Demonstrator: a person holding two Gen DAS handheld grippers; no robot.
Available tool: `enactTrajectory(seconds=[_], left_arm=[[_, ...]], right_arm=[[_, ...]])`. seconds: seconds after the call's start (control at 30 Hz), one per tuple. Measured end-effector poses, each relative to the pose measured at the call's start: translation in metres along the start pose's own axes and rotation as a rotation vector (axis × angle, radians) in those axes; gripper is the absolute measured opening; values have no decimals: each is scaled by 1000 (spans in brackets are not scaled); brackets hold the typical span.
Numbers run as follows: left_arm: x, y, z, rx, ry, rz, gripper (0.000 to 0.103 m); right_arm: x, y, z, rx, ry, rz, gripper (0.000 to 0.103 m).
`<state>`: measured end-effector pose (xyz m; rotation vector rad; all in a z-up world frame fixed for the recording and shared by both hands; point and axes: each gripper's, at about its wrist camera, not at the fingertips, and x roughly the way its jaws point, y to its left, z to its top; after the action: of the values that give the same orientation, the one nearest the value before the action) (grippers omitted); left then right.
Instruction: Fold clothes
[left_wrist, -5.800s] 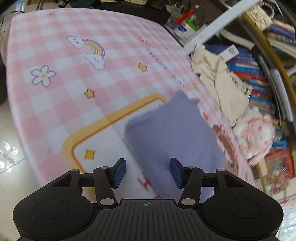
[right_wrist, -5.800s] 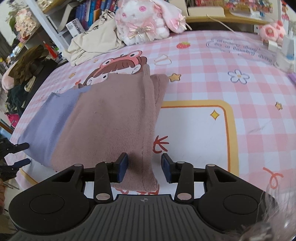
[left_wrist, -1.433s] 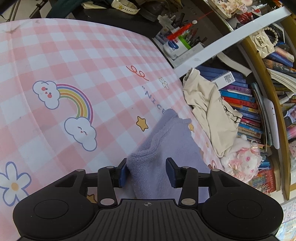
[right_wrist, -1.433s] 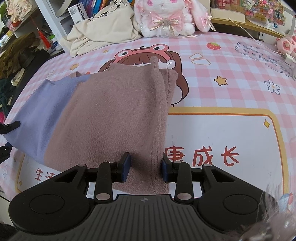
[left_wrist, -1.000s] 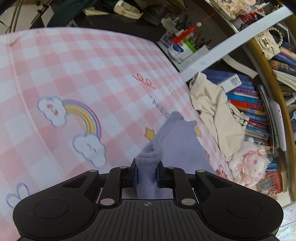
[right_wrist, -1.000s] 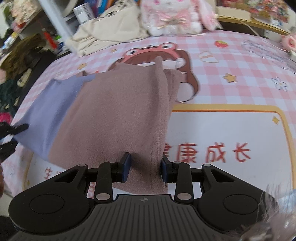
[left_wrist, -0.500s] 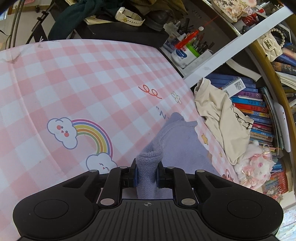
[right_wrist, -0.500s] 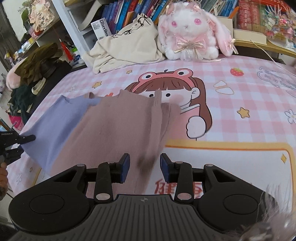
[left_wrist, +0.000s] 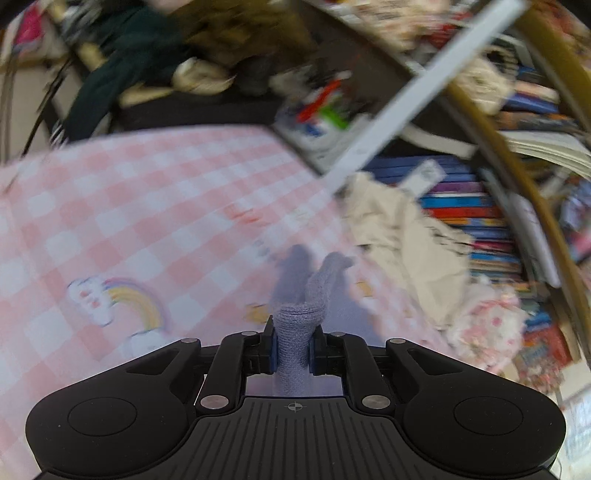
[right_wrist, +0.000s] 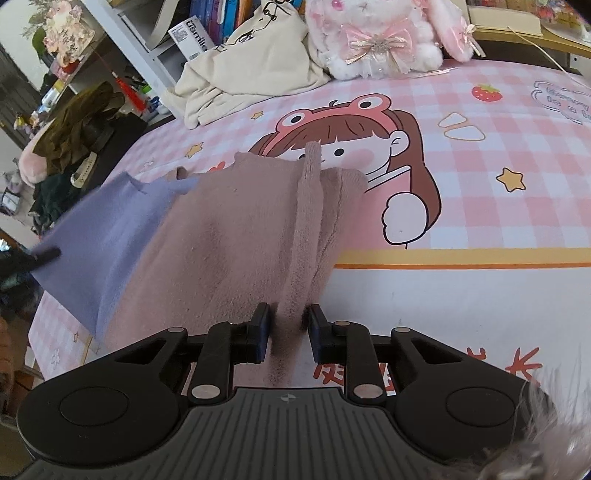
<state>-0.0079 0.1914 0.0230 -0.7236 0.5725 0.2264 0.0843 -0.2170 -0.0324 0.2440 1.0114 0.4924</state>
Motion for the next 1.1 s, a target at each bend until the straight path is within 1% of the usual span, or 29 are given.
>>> enactTrajectory(seconds=[0.07, 0.13, 0.2, 0.33, 0.4, 0.47, 0.5, 0.53, 0.57, 0.6, 0.63, 0.67, 0.7, 0.77, 0.8, 0.87, 0.9, 0.93, 0.97, 1.0, 1.03, 1.07, 1.1], left_arm=[[-8, -25, 0, 62, -14, -28, 12], [-16, -57, -4, 139, -25, -39, 12], [-23, -83, -12, 194, -37, -54, 12], [-39, -139, -38, 341, -55, -91, 12], [-41, -166, -58, 437, -35, -106, 12], [-37, -195, -86, 558, 18, -120, 14], [-32, -207, -104, 627, 57, -120, 14], [-25, -216, -123, 693, 107, -120, 18], [-15, -221, -143, 755, 177, -118, 22], [-3, -223, -166, 819, 256, -110, 22], [8, -225, -186, 877, 319, -88, 21], [18, -224, -203, 929, 359, -47, 27], [25, -224, -219, 987, 386, -16, 30], [27, -225, -235, 1086, 373, -9, 40], [26, -226, -237, 1099, 364, -15, 42], [23, -226, -230, 1049, 360, -37, 47], [19, -225, -225, 1007, 355, -58, 47], [11, -223, -218, 941, 345, -94, 46], [1, -220, -210, 875, 330, -138, 44], [-13, -216, -201, 816, 304, -197, 44], [-27, -211, -193, 778, 269, -244, 44], [-37, -207, -186, 761, 230, -253, 44], [-45, -203, -179, 751, 192, -241, 44]], right_arm=[[1, -1, 1, -9, 3, 14, 21], [2, -3, 2, -15, 9, 29, 21], [2, -5, 4, -18, 18, 42, 21], [2, -11, 6, -3, 36, 72, 21], [2, -13, 6, 6, 37, 88, 21], [3, -15, 6, 8, 39, 101, 21], [3, -17, 7, 9, 41, 110, 21], [4, -18, 7, 10, 43, 118, 21], [4, -20, 7, 15, 44, 129, 21], [4, -22, 7, 25, 44, 143, 21], [4, -25, 7, 37, 46, 155, 20], [4, -28, 7, 55, 51, 167, 20], [5, -31, 7, 71, 57, 180, 20], [6, -36, 8, 97, 67, 201, 20], [6, -38, 8, 108, 72, 210, 20], [5, -42, 8, 130, 84, 227, 22], [1, -45, 8, 139, 83, 231, 22], [-3, -47, 8, 147, 81, 234, 22], [-10, -49, 9, 139, 70, 232, 22], [-19, -50, 9, 119, 52, 229, 22], [-29, -51, 8, 106, 31, 229, 25], [-39, -53, 8, 94, 10, 229, 28], [-47, -55, 6, 106, -3, 247, 38]])
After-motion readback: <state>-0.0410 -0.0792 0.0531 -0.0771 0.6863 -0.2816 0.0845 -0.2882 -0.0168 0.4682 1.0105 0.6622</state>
